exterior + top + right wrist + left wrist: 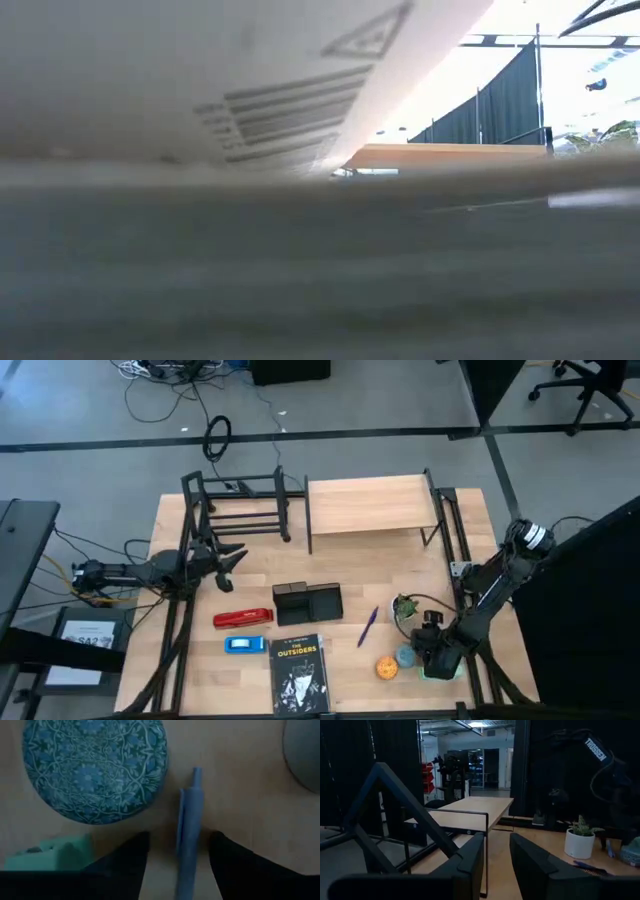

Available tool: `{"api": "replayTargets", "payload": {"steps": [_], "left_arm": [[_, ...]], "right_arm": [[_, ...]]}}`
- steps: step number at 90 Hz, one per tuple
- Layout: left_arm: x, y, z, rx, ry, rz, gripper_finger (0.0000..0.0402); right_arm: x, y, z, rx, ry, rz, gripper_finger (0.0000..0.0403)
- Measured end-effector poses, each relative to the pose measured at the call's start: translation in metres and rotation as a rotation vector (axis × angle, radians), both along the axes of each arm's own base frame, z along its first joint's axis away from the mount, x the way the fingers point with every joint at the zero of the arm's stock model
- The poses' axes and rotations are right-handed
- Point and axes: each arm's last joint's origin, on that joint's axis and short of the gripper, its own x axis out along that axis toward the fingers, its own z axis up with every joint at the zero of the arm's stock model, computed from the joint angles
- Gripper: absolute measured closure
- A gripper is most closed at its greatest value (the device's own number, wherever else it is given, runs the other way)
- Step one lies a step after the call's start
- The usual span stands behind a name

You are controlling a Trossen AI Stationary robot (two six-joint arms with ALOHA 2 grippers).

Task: Stock shelves
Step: Put the blue scented candle on the shelf

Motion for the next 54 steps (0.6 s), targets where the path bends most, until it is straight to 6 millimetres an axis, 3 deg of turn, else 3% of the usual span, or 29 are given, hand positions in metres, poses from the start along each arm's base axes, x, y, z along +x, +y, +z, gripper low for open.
{"api": "replayTargets", "payload": {"steps": [16,34,54], "left_arm": [[0.0,0.0,0.002,-0.002,-0.025,0.0,0.0326],[-0.001,0.0,0.003,-0.002,-0.035,0.0,0.0326],[-0.001,0.0,0.003,-0.001,-0.035,0.0,0.0326]], "right_arm": [[-0.004,-0.005,0.006,0.017,0.013,-0.069,0.0245],[-0.015,-0.02,0.038,0.101,0.004,-0.065,0.0244],[-0.015,-0.022,0.061,0.194,-0.12,0.134,0.0199]]}}
